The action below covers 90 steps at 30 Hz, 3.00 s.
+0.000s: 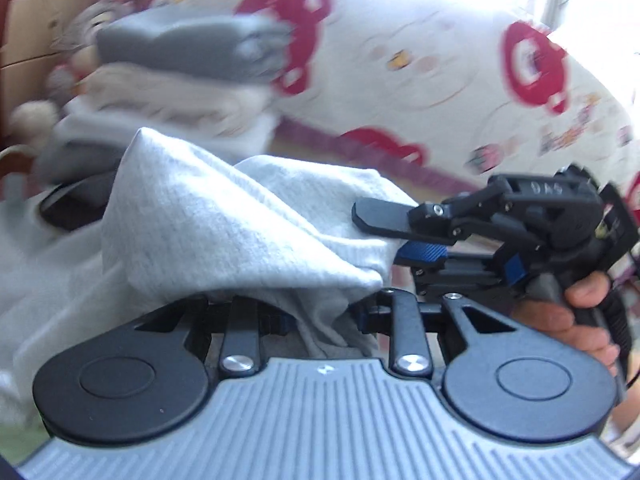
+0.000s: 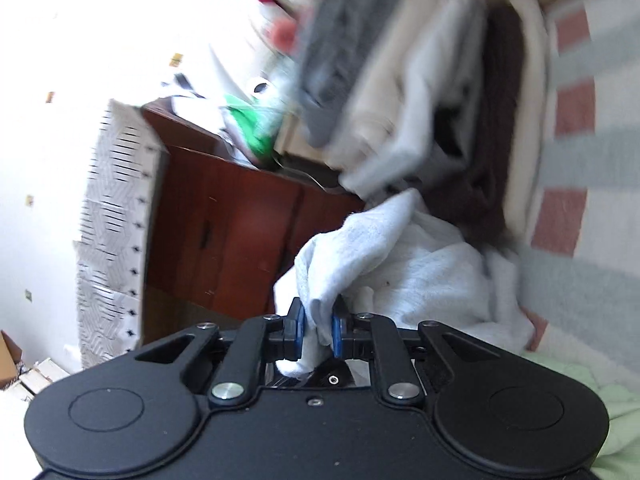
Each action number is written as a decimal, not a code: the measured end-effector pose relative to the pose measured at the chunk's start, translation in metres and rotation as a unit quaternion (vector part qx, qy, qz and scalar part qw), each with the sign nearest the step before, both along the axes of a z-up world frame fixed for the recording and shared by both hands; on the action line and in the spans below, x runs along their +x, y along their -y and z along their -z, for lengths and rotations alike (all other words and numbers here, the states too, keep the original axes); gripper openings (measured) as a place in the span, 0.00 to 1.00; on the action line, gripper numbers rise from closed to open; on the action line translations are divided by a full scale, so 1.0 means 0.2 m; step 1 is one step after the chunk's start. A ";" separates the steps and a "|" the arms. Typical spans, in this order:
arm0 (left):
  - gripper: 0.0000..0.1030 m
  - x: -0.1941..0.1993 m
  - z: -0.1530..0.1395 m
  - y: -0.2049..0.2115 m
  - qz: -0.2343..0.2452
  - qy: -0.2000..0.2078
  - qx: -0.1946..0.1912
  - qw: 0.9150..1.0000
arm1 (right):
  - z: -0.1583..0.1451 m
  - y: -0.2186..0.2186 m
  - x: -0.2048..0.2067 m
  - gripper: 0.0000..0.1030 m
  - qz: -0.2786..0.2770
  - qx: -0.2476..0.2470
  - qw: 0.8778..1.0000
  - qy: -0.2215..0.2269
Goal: Fold clothes
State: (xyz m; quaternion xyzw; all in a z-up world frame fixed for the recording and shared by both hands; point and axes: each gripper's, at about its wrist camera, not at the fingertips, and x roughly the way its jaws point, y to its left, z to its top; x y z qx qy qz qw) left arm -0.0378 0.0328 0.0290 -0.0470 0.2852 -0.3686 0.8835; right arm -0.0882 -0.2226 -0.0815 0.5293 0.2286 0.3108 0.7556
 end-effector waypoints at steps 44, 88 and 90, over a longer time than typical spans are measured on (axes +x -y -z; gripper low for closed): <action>0.59 -0.11 0.41 0.94 0.148 -0.036 0.181 0.972 | 0.12 1.09 -1.23 0.59 0.415 -0.253 0.819 -0.306; 0.01 -0.18 0.29 1.12 0.157 0.125 0.172 0.965 | -0.61 1.32 -1.45 0.04 0.475 -0.610 0.598 -0.212; 0.01 -0.10 0.17 1.01 0.117 0.119 0.134 0.977 | -0.63 1.35 -1.45 0.04 0.482 -0.590 0.621 -0.186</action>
